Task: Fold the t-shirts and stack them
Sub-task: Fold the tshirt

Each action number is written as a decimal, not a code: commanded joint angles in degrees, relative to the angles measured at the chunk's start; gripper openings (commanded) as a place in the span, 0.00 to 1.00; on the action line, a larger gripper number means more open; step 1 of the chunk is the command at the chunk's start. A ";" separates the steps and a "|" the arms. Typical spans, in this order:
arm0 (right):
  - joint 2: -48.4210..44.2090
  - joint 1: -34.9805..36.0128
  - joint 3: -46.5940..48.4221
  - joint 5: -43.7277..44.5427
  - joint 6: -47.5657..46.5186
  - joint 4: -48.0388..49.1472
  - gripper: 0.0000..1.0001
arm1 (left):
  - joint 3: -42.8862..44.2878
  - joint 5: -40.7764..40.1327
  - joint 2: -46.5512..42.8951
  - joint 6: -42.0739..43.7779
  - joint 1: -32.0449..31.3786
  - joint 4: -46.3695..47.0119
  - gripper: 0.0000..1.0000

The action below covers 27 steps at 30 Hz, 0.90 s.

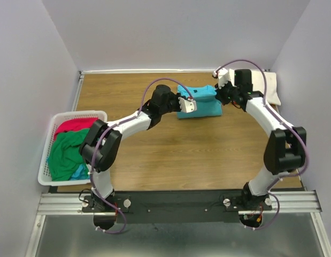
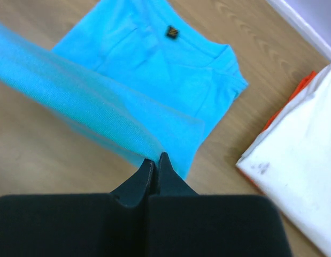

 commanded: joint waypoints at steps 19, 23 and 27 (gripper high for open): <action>-41.36 -0.34 -26.68 -8.30 -10.03 -28.98 0.00 | -25.93 8.16 -27.82 -12.79 -13.07 -5.99 0.00; -44.71 -0.34 -25.63 -6.90 -9.51 -30.22 0.00 | -26.10 8.07 -32.21 -13.32 -13.78 -7.40 0.00; -42.96 -0.43 -22.47 -4.45 -9.59 -28.91 0.00 | -25.32 6.84 -31.97 -11.13 -13.78 -7.40 0.00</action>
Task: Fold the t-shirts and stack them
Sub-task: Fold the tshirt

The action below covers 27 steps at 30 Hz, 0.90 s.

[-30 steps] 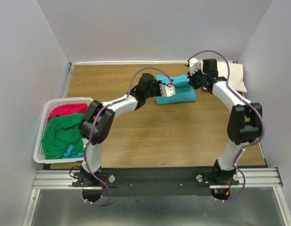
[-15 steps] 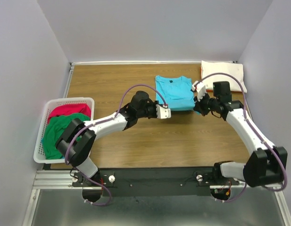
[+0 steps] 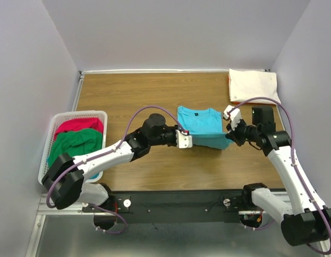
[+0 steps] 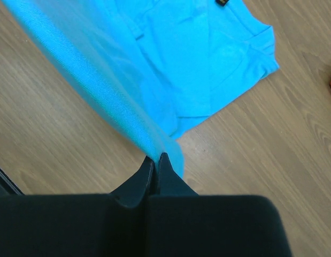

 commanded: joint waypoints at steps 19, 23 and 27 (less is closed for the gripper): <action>28.29 -2.25 17.21 12.26 2.60 16.41 0.00 | 24.86 0.99 26.75 8.31 11.92 -1.06 0.00; 34.60 -2.69 20.55 12.70 3.22 18.43 0.00 | 28.73 1.17 31.06 7.96 13.41 -1.06 0.00; 40.76 -2.96 24.51 14.02 4.53 20.45 0.00 | 33.64 0.12 36.67 6.99 15.08 -1.41 0.00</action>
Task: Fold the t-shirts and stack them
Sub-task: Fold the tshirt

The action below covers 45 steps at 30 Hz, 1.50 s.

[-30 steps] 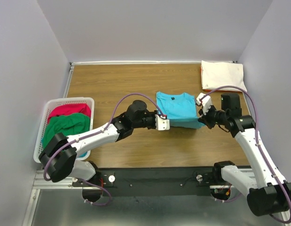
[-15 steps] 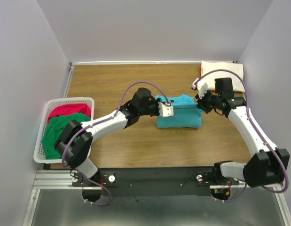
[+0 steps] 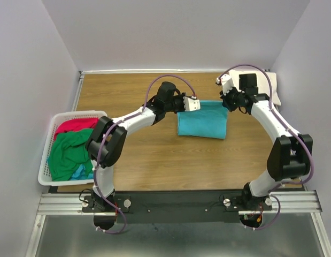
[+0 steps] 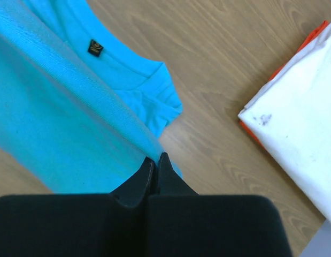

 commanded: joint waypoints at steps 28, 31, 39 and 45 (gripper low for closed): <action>25.40 -1.04 19.11 0.72 4.64 3.72 0.06 | 1.41 -7.37 0.63 -12.83 3.51 -5.59 0.00; 27.16 -1.03 20.87 -0.69 5.78 3.63 0.06 | 1.23 -7.46 -0.15 -14.93 3.43 -6.73 0.00; 31.55 -0.59 25.69 -2.01 8.59 3.72 0.16 | 1.67 -9.04 2.47 -20.12 4.04 -11.20 0.00; 34.02 -0.51 30.18 0.36 14.99 4.15 0.52 | 4.30 -20.01 5.55 -30.22 4.92 -12.88 0.50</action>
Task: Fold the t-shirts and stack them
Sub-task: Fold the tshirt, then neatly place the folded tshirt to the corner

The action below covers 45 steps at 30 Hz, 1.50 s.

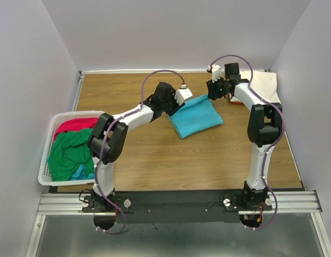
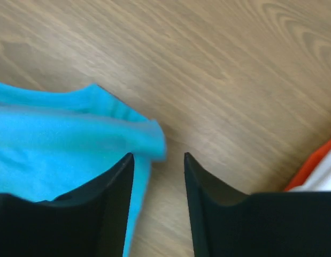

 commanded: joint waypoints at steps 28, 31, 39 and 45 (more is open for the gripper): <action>6.39 -2.06 -1.73 -10.69 17.42 -3.56 0.92 | -28.17 13.83 -16.11 -57.02 10.28 24.65 0.80; 7.10 -2.06 -2.08 -12.80 17.59 -4.18 0.90 | -24.92 13.21 -11.11 -60.54 10.10 23.86 0.80; 6.75 -1.71 -4.63 -15.35 18.12 -4.53 0.88 | -14.63 11.01 1.82 -69.50 9.40 16.13 0.75; 6.66 -1.45 -4.72 -14.39 18.56 -4.53 0.87 | -9.70 4.35 5.61 -70.21 8.78 6.55 0.70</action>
